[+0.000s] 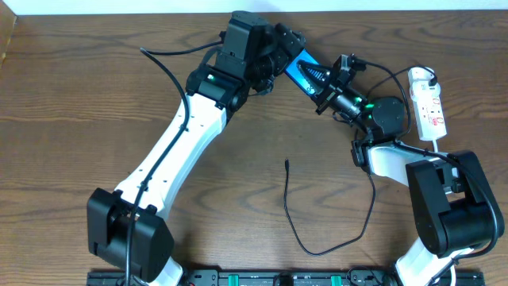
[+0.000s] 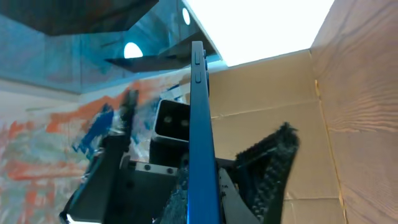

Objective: Plug charger to phone and switch on socket

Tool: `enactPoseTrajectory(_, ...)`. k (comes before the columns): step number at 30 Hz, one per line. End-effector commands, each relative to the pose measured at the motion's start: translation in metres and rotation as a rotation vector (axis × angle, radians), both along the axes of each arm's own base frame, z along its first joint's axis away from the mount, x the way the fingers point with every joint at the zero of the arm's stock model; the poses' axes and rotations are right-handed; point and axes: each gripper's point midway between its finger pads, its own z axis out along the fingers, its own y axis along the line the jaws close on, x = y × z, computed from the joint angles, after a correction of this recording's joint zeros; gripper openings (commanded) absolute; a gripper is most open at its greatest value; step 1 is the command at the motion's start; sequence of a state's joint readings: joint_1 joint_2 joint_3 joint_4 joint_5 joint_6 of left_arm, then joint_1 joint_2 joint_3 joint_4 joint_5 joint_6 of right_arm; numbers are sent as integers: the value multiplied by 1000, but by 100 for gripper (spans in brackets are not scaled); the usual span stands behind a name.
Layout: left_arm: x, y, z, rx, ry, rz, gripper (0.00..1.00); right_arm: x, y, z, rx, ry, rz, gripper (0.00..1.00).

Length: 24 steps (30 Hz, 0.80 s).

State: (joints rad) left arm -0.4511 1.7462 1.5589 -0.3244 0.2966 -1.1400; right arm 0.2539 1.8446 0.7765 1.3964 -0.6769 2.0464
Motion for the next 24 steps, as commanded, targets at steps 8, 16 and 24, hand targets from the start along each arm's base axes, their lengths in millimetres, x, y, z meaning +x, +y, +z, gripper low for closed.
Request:
enactPoseTrajectory(8,17,13,-11,-220,1,-55,100,12,-21,10,19,-19,-68,1)
enactPoseTrajectory(16,19,-5,7,-280,-150,-116,100,14,-22,11,23,-18,-80,1)
enactPoseTrajectory(24,19,-6,5,-260,-167,-129,94,14,-22,11,23,-18,-80,1)
